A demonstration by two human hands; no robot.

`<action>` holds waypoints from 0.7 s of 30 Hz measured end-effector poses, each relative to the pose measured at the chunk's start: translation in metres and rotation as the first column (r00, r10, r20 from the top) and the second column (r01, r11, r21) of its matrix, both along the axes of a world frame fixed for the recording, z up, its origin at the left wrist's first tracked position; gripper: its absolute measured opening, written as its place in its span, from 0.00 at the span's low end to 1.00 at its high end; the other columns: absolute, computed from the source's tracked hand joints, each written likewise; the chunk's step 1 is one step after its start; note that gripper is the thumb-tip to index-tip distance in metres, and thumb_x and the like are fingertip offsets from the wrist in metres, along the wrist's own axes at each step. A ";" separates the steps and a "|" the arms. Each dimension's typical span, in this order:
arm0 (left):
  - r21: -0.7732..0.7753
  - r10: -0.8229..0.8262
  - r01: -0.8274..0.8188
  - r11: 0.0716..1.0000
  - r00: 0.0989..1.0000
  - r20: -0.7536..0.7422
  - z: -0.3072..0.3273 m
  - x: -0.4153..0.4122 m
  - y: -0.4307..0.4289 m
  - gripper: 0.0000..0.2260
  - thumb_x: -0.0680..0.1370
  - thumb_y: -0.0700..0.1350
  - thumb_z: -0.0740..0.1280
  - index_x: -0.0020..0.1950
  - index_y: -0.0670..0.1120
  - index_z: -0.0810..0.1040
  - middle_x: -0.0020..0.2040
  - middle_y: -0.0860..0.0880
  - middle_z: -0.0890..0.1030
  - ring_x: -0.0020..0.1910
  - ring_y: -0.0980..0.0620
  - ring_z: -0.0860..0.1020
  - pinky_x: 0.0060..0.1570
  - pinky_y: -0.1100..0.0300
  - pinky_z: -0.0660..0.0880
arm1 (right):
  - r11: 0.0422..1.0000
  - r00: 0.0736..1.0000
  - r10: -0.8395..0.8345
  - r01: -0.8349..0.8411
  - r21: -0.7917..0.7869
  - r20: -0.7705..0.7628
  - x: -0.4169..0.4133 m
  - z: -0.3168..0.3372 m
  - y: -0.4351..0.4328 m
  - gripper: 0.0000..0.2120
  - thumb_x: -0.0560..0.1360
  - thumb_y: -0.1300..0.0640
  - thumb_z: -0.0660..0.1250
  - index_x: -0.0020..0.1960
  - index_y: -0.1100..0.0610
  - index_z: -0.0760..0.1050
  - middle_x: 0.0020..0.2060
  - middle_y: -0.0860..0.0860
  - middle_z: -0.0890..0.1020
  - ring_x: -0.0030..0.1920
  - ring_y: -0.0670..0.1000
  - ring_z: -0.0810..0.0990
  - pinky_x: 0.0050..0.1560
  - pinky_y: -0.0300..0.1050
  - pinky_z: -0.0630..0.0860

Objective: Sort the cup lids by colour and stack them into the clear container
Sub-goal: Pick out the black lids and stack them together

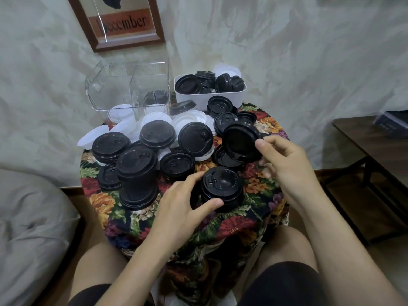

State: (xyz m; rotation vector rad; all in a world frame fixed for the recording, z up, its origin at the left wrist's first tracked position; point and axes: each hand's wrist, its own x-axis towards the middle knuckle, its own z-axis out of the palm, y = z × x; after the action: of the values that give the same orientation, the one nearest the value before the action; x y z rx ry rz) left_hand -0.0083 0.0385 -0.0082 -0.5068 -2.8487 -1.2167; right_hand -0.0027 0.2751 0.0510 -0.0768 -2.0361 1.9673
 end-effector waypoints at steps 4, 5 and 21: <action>-0.006 0.000 0.000 1.000 1.000 0.003 0.002 0.001 0.000 0.37 0.69 0.75 0.63 0.75 0.64 0.66 0.63 0.60 0.73 0.69 0.56 0.71 0.60 0.58 0.66 | 0.989 0.990 0.103 -0.091 -0.118 0.100 0.005 -0.004 -0.002 0.08 0.80 0.51 0.68 0.46 0.53 0.82 0.33 0.51 0.78 0.30 0.49 0.72 0.25 0.37 0.68; -0.009 0.000 0.000 1.000 1.000 0.003 0.002 0.001 0.000 0.37 0.69 0.75 0.63 0.76 0.64 0.66 0.62 0.61 0.73 0.69 0.56 0.71 0.60 0.59 0.66 | 0.987 0.985 0.113 -0.096 -0.128 0.133 0.005 -0.008 -0.002 0.07 0.81 0.53 0.67 0.49 0.55 0.82 0.33 0.51 0.78 0.29 0.48 0.72 0.25 0.37 0.69; -0.005 -0.013 0.013 1.000 1.000 -0.019 0.002 0.000 0.000 0.36 0.70 0.74 0.63 0.76 0.63 0.67 0.66 0.62 0.76 0.68 0.59 0.70 0.60 0.59 0.67 | 0.947 0.958 0.070 -0.151 0.283 0.278 0.018 -0.026 -0.007 0.31 0.66 0.35 0.75 0.67 0.43 0.76 0.52 0.41 0.83 0.40 0.39 0.81 0.38 0.35 0.74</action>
State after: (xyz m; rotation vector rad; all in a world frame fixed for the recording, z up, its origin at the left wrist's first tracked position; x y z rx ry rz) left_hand -0.0080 0.0390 -0.0066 -0.5350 -2.8380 -1.1997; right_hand 0.0150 0.2676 0.0252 -0.1681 -2.5455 1.7599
